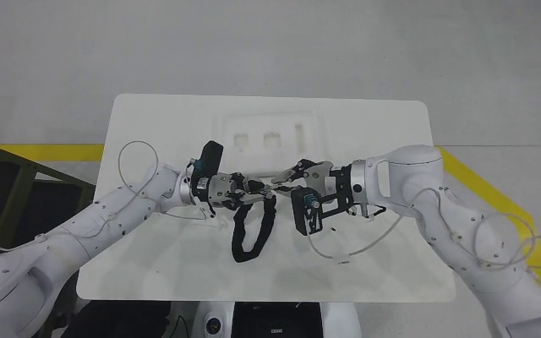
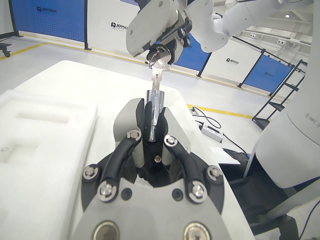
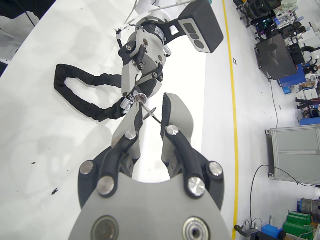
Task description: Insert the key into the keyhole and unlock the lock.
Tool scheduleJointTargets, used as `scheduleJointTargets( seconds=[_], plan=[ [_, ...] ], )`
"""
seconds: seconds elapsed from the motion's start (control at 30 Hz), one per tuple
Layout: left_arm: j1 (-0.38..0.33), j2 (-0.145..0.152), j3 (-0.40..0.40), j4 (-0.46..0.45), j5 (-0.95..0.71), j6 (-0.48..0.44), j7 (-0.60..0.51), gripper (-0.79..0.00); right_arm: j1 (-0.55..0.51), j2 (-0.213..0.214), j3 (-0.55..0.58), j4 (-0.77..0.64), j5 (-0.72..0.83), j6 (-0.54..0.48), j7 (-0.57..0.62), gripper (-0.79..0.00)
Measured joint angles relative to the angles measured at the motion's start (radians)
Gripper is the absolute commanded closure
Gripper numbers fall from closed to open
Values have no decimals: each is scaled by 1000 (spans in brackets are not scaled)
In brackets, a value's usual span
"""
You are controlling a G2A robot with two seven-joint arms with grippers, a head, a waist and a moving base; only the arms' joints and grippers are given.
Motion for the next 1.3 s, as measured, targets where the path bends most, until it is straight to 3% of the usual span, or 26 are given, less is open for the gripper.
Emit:
scheduleJointTargets(
  seconds=[0.4,0.63,0.87,1.03,1.3],
  plan=[
    [-5,5,-22,-1,21,0,0,0,9,-7,-37,47,117,15,75,-6],
    [1,7,-39,-4,37,0,0,0,-7,-16,-54,66,310,84,238,0],
    [10,9,-55,-10,53,0,0,0,-31,-21,-59,47,536,222,412,0],
    [14,11,-65,-14,64,0,0,0,-37,-24,-60,27,650,301,494,-89],
    [20,15,-79,-17,80,0,0,0,-43,-29,-61,14,752,398,583,-145]
  ],
)
